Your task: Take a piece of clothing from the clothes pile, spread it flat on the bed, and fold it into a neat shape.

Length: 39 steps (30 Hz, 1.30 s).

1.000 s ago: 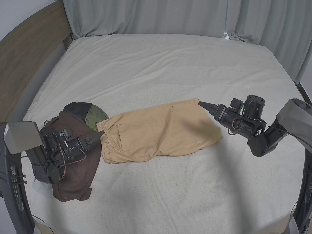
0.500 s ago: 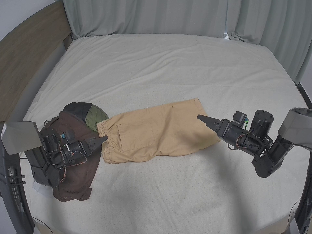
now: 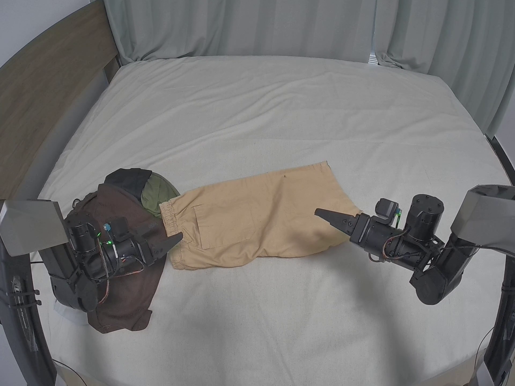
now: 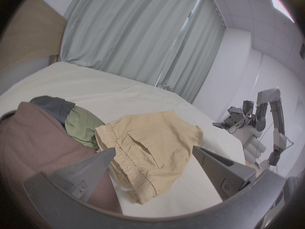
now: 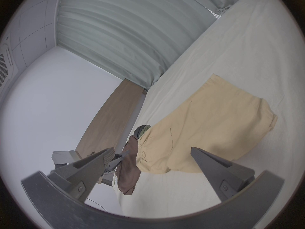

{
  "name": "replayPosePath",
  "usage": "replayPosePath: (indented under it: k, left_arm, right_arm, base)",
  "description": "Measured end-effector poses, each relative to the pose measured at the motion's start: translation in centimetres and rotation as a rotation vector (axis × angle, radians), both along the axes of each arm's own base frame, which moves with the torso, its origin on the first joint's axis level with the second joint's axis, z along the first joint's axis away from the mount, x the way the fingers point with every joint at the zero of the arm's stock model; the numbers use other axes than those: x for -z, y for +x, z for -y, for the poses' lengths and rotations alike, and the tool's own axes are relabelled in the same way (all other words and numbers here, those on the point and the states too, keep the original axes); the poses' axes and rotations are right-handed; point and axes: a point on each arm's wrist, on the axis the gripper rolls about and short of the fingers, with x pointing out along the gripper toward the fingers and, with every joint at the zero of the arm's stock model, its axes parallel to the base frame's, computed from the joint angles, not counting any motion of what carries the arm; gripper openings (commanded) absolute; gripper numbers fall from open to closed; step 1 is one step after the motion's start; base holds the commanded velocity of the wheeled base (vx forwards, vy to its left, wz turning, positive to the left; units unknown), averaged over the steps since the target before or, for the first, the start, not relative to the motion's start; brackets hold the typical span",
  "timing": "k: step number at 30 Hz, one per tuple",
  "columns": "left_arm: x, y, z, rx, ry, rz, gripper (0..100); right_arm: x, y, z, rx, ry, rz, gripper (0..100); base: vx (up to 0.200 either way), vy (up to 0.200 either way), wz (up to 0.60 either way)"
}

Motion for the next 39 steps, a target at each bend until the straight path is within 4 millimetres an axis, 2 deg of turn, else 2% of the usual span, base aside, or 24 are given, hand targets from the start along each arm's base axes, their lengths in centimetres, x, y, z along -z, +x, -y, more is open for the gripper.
replayPosePath:
  k: [14,32,39]
  left_arm:
    - [-0.1,0.1,-0.4,0.006,0.063,0.057,100]
    - [0.1,0.2,-0.7,-0.004,0.063,0.053,100]
    - [0.1,0.3,-0.9,-0.009,0.062,0.053,100]
  right_arm:
    - [3.6,0.5,-1.2,-0.019,-0.031,-0.077,100]
    - [6.6,0.7,-2.0,-0.035,-0.058,-0.144,100]
    - [7.9,1.5,-2.5,0.032,-0.071,-0.148,100]
  base:
    - [0.0,0.0,0.0]
    - [0.0,0.0,0.0]
    - [0.0,0.0,0.0]
